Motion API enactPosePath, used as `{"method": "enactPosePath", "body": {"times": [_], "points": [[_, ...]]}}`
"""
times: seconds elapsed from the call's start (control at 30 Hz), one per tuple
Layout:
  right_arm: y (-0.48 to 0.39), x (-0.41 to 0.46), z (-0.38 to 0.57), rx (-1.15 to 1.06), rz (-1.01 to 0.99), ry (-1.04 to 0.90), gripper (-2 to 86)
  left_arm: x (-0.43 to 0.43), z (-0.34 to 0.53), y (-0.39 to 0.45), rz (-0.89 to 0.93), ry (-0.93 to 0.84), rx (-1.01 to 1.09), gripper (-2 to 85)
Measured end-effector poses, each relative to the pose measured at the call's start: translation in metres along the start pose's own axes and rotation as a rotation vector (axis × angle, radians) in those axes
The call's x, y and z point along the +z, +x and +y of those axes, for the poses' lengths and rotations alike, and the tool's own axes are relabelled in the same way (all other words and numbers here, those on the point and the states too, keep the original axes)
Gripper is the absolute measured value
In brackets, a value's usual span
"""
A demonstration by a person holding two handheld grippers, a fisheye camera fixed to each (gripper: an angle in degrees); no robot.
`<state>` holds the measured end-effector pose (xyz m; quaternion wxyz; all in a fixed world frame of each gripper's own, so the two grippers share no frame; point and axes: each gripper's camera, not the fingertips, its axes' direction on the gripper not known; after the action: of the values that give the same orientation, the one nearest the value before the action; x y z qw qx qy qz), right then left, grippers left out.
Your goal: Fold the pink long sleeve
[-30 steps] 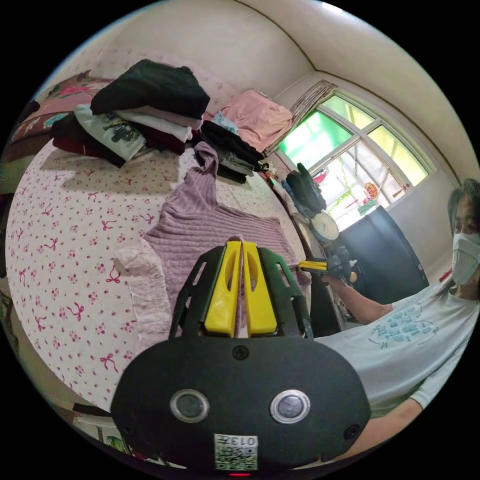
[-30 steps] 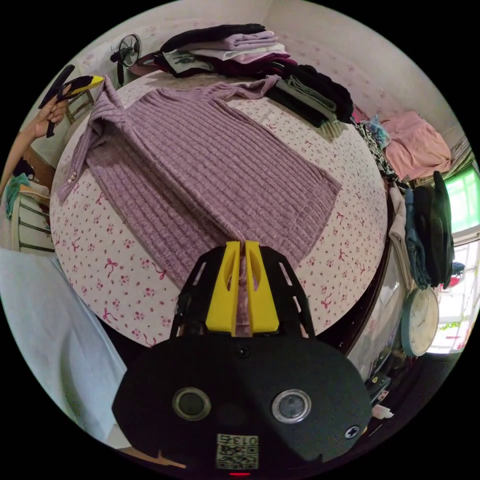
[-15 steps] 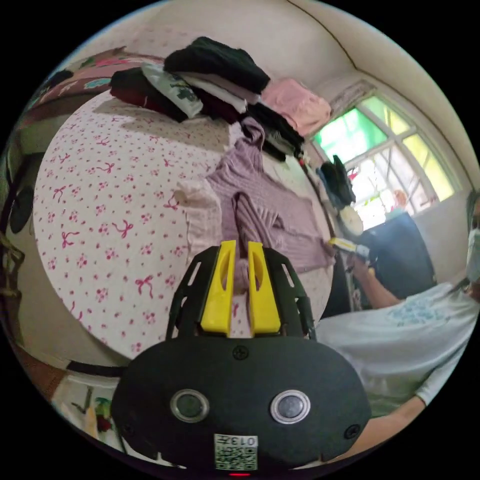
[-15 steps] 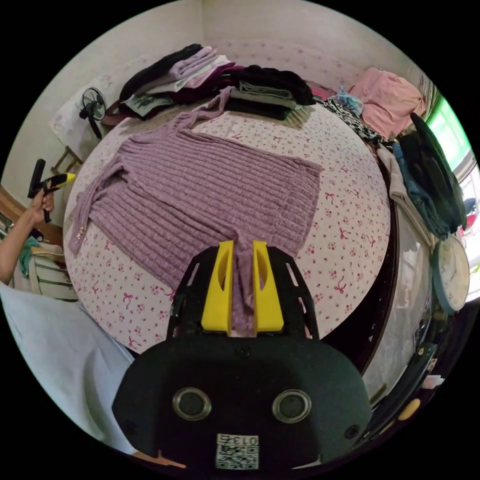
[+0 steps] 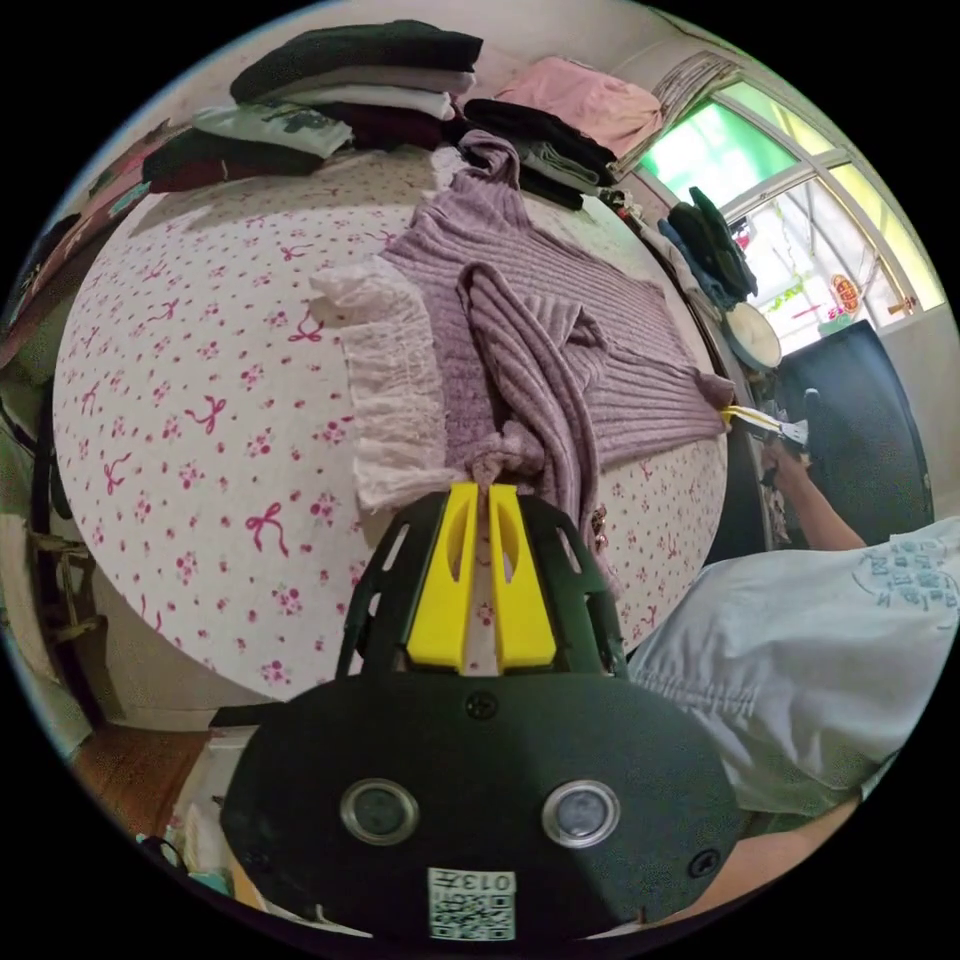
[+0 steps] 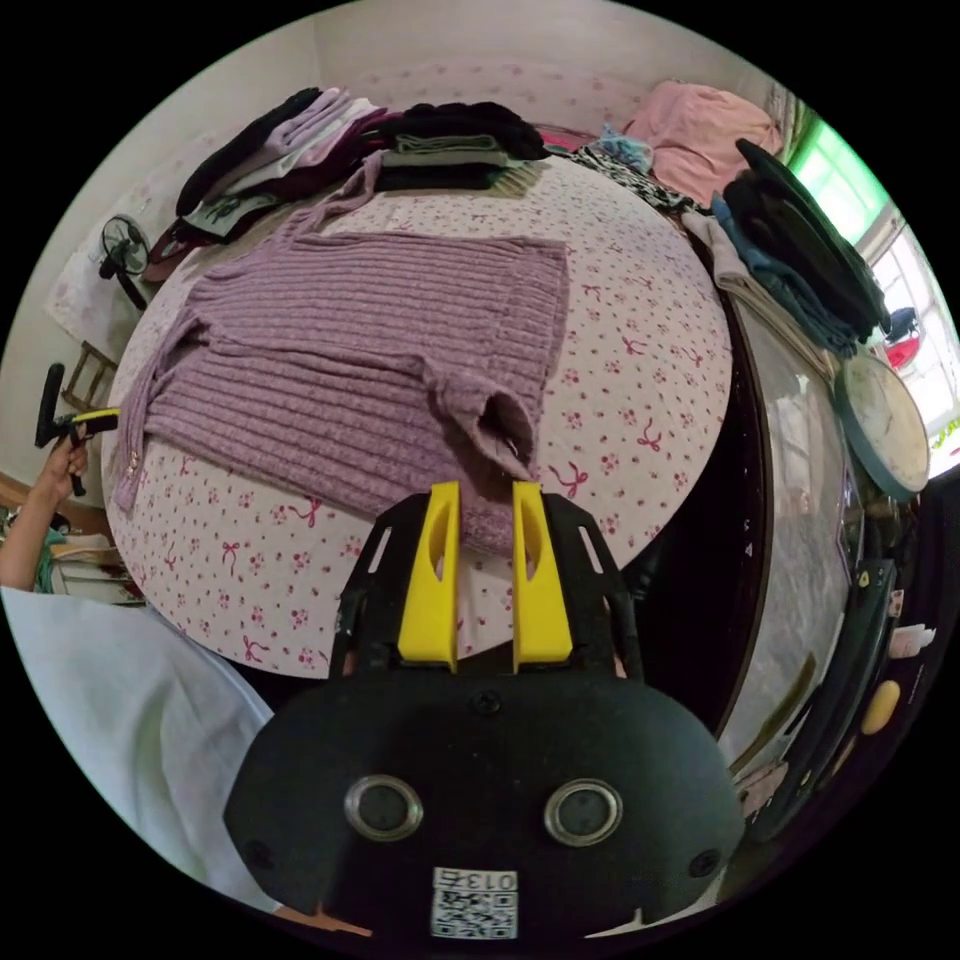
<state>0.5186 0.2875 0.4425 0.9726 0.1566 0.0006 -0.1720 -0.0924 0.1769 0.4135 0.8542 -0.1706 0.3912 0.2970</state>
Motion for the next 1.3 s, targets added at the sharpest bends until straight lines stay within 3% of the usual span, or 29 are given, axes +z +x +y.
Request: {"method": "enactPosePath", "body": {"times": [0.2,0.3,0.47,0.6,0.77,0.93,1.1,1.2,1.3], "points": [[0.002,0.014,-0.03,-0.009,0.037,0.042,7.6,-0.001,0.02,-0.02,0.054,0.053,-0.089,0.8],[0.012,0.04,-0.05,0.039,0.045,-0.069,6.8,0.012,0.019,-0.024,0.054,0.014,-0.11,0.8],[0.018,0.022,-0.054,0.095,0.051,0.042,6.2,0.004,0.03,-0.03,0.11,0.077,-0.141,0.6],[-0.039,0.01,-0.064,-0.179,-0.131,0.113,6.9,-0.013,0.044,-0.02,0.033,0.16,-0.134,0.3],[-0.155,0.028,-0.086,-0.574,-0.422,0.04,8.4,-0.009,0.034,0.016,-0.032,0.19,-0.031,0.2],[-0.265,0.038,-0.108,-0.882,-0.446,0.07,11.9,0.026,0.017,0.023,-0.12,0.103,-0.036,-0.2],[-0.335,0.069,-0.123,-1.133,-0.402,-0.023,11.5,0.043,0.015,0.02,-0.166,0.081,-0.071,-0.3],[-0.341,0.08,-0.129,-1.188,-0.283,0.009,6.4,0.047,0.014,0.019,-0.178,0.07,-0.067,-0.3],[-0.329,0.071,-0.158,-1.184,-0.287,0.03,3.9,0.051,0.013,0.017,-0.174,0.063,-0.059,-0.4]]}}
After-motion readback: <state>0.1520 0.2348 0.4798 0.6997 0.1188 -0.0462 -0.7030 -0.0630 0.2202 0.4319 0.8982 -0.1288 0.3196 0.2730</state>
